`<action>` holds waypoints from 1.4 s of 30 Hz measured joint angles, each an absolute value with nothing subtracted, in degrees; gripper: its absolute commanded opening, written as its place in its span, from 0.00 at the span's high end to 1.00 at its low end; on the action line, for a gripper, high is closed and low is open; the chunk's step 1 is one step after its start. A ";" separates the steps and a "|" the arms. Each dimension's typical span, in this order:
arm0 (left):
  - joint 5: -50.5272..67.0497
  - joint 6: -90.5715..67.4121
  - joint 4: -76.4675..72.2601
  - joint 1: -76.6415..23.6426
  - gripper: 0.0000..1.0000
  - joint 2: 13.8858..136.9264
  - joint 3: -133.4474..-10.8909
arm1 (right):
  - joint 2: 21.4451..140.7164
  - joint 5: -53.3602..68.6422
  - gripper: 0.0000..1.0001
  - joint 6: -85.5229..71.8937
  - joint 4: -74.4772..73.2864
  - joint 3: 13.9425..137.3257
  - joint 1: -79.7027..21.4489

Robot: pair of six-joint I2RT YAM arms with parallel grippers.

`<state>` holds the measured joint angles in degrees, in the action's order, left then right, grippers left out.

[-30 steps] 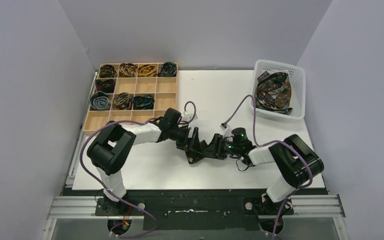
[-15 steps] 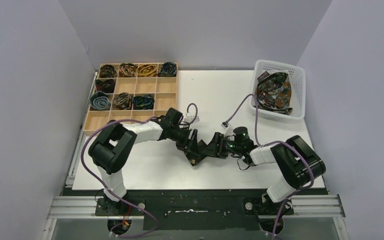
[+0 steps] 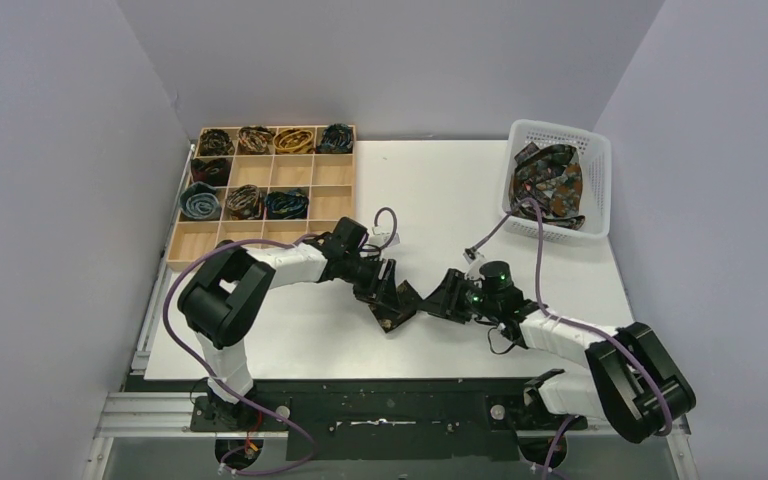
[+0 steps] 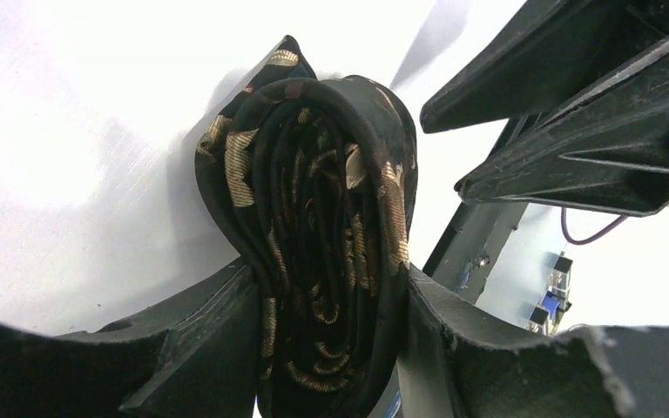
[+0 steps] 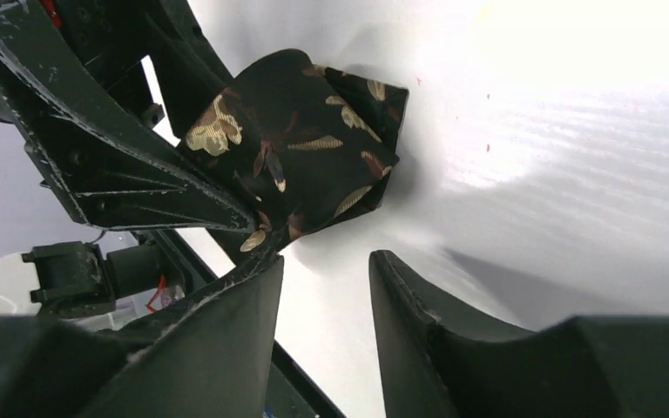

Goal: Roll the ties
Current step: Pick up the tie at the center of the board.

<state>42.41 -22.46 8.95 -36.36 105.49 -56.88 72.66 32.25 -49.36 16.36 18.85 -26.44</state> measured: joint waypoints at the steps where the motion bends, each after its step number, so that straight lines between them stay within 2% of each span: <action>1: 42.28 -22.55 8.88 -36.36 0.53 105.49 -56.88 | 71.53 32.10 0.71 -49.87 16.12 18.37 -26.44; 5: 42.02 -23.05 8.80 -36.42 0.53 105.49 -56.88 | 72.40 31.97 0.79 -51.07 16.08 17.45 -26.68; 11: 41.80 -23.29 8.75 -36.56 0.52 105.49 -56.86 | 80.95 32.12 0.91 -53.21 18.70 18.09 -32.10; 16: 41.85 -23.33 8.27 -36.77 0.50 105.49 -56.34 | 86.21 29.58 0.93 -57.41 24.93 19.77 -36.12; 29: 42.46 -26.85 0.64 -36.77 0.48 103.92 -51.03 | 94.06 29.93 0.91 -61.93 38.41 20.03 -36.47; 34: 41.80 -27.66 -0.32 -36.77 0.55 103.83 -50.39 | 96.47 31.31 0.90 -63.86 43.86 18.94 -35.92; 39: 41.23 -28.47 -1.04 -36.84 0.73 103.18 -49.41 | 96.07 32.10 0.85 -64.42 45.76 17.23 -34.33; 42: 41.25 -29.06 -1.61 -37.06 0.78 103.18 -49.39 | 94.70 32.71 0.79 -64.14 44.69 16.80 -32.64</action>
<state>41.25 -29.06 -1.61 -37.06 103.18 -49.39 94.70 32.71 -64.14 44.69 16.80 -32.64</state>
